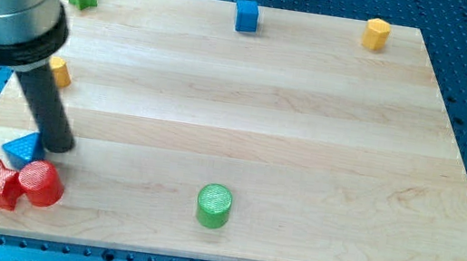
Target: Push the triangle to the top of the red star
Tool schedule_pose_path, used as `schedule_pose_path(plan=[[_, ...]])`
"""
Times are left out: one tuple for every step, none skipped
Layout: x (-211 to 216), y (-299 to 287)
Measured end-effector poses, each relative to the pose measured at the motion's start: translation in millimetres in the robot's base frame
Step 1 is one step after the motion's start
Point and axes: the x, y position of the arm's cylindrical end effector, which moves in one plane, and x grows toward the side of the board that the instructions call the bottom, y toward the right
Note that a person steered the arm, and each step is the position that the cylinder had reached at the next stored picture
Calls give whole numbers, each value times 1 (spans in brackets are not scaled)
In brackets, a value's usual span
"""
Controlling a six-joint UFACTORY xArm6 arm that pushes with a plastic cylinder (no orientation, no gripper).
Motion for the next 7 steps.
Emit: schedule_pose_path(plan=[[2, -6], [-8, 6], [-8, 7], [-37, 72], [-82, 144], [-130, 198], [-178, 243]])
